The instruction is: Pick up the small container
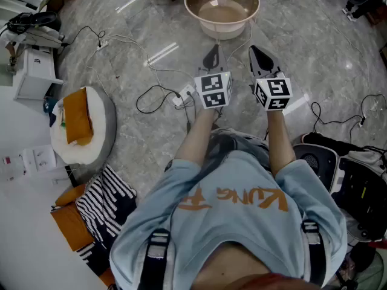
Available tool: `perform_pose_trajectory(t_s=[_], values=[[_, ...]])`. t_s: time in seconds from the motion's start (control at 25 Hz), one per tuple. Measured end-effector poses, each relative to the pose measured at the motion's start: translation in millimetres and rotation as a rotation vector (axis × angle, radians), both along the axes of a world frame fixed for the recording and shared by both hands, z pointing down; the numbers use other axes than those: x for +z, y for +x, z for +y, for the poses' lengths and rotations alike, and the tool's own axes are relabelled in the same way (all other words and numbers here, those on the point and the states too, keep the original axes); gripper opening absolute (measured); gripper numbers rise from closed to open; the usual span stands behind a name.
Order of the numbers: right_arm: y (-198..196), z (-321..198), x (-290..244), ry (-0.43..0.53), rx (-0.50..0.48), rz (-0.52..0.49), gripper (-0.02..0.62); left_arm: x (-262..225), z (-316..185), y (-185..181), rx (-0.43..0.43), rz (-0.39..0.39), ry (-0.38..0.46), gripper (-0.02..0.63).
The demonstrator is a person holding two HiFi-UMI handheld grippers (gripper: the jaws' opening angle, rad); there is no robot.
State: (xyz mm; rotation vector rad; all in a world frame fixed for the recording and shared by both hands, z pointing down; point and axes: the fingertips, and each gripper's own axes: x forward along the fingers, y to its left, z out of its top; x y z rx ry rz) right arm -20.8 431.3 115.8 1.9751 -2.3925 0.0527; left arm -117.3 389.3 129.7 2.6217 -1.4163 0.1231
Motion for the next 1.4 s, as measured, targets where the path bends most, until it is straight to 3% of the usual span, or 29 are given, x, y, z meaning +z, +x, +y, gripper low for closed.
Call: perform_pose_trajectory(t_s=[0.32,0.56,0.96,1.08,1.28,1.4], values=[[5,-5,1,-0.001,-0.004,0.010,0.011,2,-5,6,0.008,-0.004,-0.008,0.023],[49,-19,7,0.013,0.030,-0.105,0.012,6,-18,35,0.009,-0.009,-0.008,0.023],[46,-38,9,0.000,0.033,-0.117,0.012,8,-32,14,-0.010,0.009,-0.022,0.023],[41,-48,0,0.018,0.010,-0.087,0.012,0,-43,7,-0.029,0.042,-0.008,0.023],[49,-89,-29,0.059,-0.021,0.016,0.012,-32,-70,14,-0.033,0.181,0.015,0.023],[60,-118,-47,0.096,-0.022,0.030,0.012,-37,-94,27,-0.014,0.189,0.038,0.023]])
